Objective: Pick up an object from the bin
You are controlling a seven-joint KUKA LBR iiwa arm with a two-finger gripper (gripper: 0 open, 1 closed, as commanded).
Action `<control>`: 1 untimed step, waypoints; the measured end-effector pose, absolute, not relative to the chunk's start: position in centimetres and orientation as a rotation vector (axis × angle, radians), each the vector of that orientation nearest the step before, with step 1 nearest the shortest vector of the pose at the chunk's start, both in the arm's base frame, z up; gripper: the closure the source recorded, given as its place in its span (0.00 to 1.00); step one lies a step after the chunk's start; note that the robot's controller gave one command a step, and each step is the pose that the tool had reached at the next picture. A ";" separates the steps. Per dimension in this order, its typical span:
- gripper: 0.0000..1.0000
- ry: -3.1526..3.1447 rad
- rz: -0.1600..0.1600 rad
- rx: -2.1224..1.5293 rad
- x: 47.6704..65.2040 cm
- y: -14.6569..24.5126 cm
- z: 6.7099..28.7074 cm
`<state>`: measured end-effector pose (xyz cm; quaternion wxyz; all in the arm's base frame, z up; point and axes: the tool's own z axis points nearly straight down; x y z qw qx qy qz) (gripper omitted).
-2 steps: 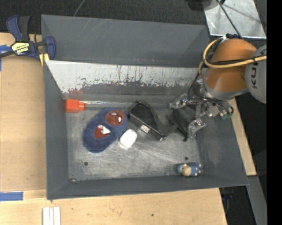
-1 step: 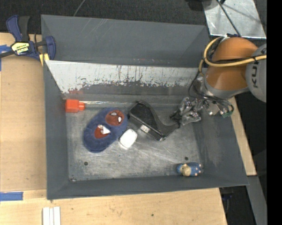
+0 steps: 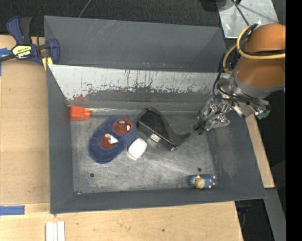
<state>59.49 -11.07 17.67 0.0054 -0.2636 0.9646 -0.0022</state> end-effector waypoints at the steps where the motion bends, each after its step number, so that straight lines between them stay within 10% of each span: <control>1: 1.00 3.011 -0.006 -0.861 59.4 -10.9 22.8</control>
Offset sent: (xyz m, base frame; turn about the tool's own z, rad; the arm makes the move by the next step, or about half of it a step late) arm -0.0031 0.0015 0.0470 -0.0255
